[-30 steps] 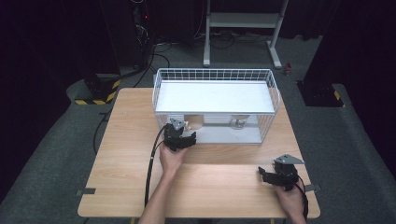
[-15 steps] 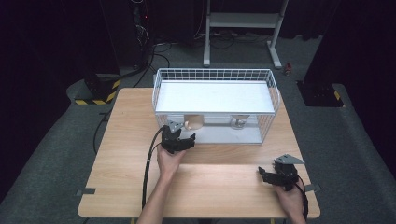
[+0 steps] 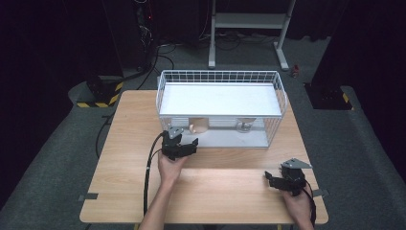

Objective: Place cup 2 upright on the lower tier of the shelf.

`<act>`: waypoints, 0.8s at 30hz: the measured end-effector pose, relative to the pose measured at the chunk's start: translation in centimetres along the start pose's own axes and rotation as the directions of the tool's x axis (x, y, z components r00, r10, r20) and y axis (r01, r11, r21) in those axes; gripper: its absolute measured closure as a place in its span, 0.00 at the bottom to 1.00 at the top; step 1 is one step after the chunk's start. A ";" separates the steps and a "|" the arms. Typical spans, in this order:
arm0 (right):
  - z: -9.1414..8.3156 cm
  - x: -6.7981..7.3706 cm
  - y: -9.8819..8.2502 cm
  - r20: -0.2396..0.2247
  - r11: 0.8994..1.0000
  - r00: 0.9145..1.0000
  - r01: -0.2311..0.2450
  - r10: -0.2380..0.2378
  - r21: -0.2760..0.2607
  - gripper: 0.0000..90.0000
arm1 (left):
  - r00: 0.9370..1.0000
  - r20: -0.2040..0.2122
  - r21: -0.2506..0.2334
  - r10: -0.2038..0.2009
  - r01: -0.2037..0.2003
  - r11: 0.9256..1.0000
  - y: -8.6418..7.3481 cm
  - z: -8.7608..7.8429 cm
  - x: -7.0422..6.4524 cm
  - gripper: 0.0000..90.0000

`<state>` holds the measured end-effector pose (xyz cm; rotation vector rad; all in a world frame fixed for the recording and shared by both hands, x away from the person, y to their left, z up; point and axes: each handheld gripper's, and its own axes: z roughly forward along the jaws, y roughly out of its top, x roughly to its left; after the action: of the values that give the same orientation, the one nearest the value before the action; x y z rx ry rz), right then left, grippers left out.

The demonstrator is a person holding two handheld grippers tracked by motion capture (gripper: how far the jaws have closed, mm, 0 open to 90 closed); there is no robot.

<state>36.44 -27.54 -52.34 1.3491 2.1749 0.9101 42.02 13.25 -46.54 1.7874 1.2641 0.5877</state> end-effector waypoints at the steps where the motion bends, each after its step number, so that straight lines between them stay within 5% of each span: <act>1: 0.0 0.0 0.0 0.000 1.000 1.000 0.001 -0.001 0.000 0.25 | 1.000 0.000 -0.004 -0.003 0.003 1.000 0.0 -0.1 0.0 0.23; 24: 0.0 0.0 0.0 -0.001 1.000 1.000 0.001 -0.001 -0.001 0.25 | 0.999 0.010 -0.018 -0.035 0.035 0.999 -1.0 -2.5 1.2 0.23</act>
<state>36.47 -27.54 -52.34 1.3470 2.1756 0.9114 40.04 15.44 -46.17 1.7476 1.2770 0.5693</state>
